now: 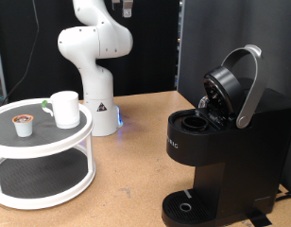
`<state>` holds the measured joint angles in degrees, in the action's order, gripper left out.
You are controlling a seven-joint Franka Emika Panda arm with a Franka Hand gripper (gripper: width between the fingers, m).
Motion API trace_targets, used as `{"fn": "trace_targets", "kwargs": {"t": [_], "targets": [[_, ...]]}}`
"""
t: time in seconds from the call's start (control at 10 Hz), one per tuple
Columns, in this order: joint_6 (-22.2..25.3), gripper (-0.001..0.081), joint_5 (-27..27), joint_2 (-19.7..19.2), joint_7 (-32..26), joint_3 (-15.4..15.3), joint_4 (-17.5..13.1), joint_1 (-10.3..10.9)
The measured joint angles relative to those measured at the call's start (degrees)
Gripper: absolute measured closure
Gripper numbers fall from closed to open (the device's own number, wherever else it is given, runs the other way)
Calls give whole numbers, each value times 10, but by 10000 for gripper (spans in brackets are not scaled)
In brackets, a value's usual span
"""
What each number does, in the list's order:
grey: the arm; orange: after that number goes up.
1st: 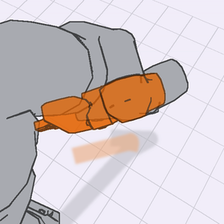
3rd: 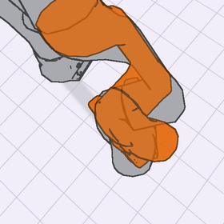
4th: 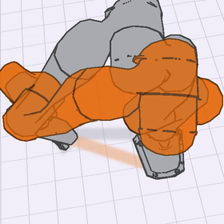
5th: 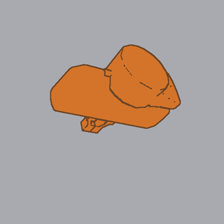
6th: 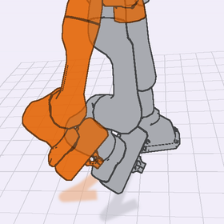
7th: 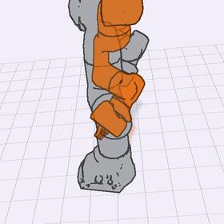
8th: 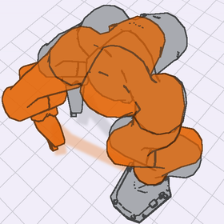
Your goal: Make a cup of coffee with the keurig machine
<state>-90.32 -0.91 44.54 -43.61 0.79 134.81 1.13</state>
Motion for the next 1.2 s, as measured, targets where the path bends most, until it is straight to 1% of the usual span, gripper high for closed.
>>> {"fn": "trace_targets", "kwargs": {"t": [0.1, 0.2, 0.4, 0.7, 0.8, 1.0, 1.1, 1.2], "targets": [[0, 3, -1, 0, -3, 3, 0, 0], [0, 3, -2, 0, -13, 12, -1, 0], [0, 3, 1, -1, -40, 46, -8, -2], [22, 3, 58, -12, -100, 92, -32, -12], [26, 3, 63, -17, -114, 100, -39, -13], [26, 3, 63, -18, -120, 100, -35, -13], [19, 3, 66, -19, -132, 107, -31, -14], [4, 3, 76, -20, -145, 120, -24, -15]]}}
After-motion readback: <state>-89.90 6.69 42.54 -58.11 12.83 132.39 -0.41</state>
